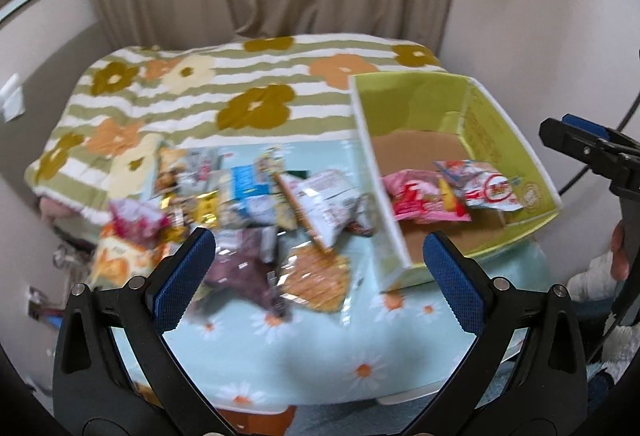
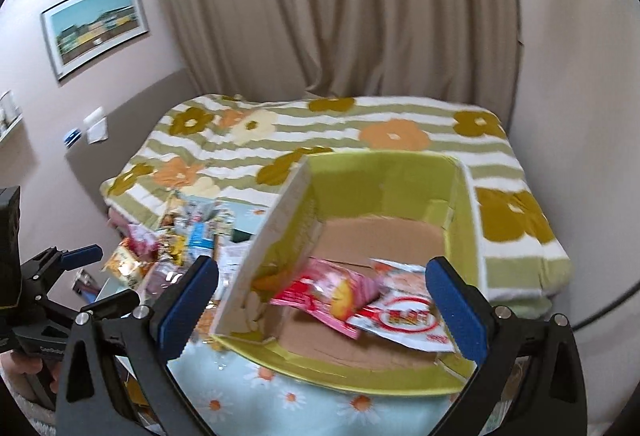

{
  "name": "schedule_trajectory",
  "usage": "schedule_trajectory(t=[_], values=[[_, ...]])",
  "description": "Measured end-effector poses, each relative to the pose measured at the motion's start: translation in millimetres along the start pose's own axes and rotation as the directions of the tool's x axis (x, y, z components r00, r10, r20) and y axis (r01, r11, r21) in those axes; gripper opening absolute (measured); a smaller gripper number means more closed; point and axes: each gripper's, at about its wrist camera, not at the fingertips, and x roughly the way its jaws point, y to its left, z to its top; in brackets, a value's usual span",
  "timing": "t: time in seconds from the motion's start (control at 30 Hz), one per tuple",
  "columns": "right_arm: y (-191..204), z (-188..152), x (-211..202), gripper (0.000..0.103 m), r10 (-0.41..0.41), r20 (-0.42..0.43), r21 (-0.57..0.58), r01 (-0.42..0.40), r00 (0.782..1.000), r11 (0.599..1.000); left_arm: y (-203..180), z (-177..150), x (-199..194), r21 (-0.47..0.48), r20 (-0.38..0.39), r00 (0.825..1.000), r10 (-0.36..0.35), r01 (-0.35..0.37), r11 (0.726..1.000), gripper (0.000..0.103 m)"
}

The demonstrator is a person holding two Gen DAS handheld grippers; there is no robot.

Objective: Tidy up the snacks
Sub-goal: 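Move both tools back from the box toward the snack pile, then grasp the orange cake packet with the left tool while the right tool grasps the brown chocolate bag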

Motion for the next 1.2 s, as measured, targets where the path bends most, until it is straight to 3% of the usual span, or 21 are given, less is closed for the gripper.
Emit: schedule_trajectory(t=[0.43,0.83,1.07,1.2], values=[[102,3,40,0.103,0.083,-0.011,-0.087,-0.083,0.997,0.993,129,-24,-17,-0.107,-0.016,0.993,0.113,-0.114,0.988,0.103],[184,-18,119,0.103,0.09,-0.16,-0.009,-0.093,0.983,0.996,243,-46,29,-0.059,-0.153,0.986,0.062,-0.072,0.996,0.103],[211,-34,149,0.103,0.048,-0.231,0.04,-0.039,0.972,0.998,269,-58,74,-0.019,-0.238,0.971,-0.004,0.0,1.0,0.103],[219,-45,165,0.103,0.024,-0.272,0.055,-0.009,0.962,0.998,267,-61,101,0.026,-0.274,0.962,-0.003,0.011,1.0,0.103]])
